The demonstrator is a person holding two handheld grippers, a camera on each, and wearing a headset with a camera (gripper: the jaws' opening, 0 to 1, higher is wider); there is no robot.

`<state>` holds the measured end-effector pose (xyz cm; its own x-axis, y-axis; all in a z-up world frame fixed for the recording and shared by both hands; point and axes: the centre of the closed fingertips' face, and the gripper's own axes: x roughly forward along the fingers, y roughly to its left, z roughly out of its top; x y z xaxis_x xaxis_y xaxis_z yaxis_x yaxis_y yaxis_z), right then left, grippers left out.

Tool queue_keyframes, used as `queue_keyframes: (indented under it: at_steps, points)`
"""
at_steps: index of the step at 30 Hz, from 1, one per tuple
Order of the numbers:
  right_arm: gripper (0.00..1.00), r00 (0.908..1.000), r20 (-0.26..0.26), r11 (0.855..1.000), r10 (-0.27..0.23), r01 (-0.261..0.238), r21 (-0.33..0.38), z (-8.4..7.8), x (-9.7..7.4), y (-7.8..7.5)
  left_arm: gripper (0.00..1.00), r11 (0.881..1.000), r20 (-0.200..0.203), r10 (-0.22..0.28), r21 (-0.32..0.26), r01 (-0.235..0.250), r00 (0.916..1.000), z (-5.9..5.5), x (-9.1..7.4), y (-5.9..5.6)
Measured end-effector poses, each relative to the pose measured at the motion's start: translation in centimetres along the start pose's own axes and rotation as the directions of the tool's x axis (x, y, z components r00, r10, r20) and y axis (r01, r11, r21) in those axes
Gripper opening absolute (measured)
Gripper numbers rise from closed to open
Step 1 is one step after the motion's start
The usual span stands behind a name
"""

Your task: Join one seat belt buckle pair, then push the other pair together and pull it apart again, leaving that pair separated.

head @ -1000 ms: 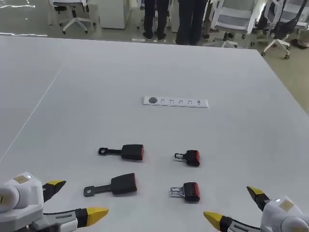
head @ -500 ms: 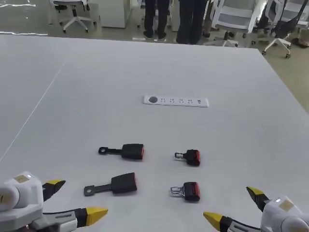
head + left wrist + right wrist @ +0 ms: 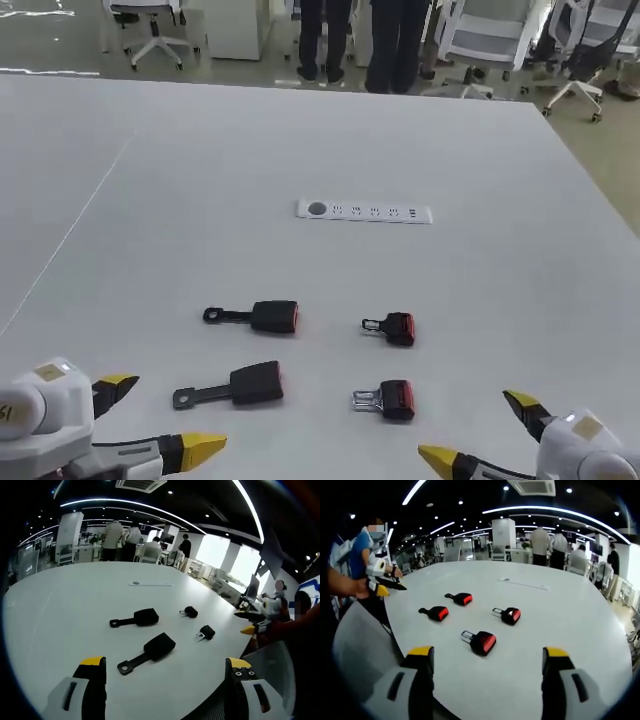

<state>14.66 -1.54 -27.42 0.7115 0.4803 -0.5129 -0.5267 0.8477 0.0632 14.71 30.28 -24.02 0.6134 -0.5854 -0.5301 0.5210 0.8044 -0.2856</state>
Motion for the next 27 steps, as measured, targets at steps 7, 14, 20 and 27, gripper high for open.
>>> queue_keyframes:
  at_steps: [7, 14, 20, 27]
  points:
    - [0.9, 0.9999, -0.008, 1.0, 0.015, -0.015, -0.008, -0.1, 0.1, 0.3, 1.0, 1.0, -0.008, -0.006, -0.001, 0.006, 1.0, -0.3, 0.1, -0.1]
    - [0.88, 0.9989, -0.022, 0.999, 0.042, -0.042, -0.017, -0.3, 0.4, 0.6, 1.0, 1.0, -0.019, -0.006, 0.007, 0.006, 0.9998, -0.5, 0.2, 0.1]
    - [0.86, 0.9943, -0.056, 0.994, 0.091, -0.094, -0.052, -0.5, 0.9, 1.2, 1.0, 1.0, -0.036, -0.006, 0.024, 0.007, 0.9993, -0.6, 0.4, 0.1]
    - [0.85, 0.9886, -0.074, 0.989, 0.131, -0.135, -0.06, -0.3, 1.6, 1.2, 1.0, 0.999, -0.062, -0.019, 0.036, 0.021, 0.9979, -0.9, 1.0, 0.2]
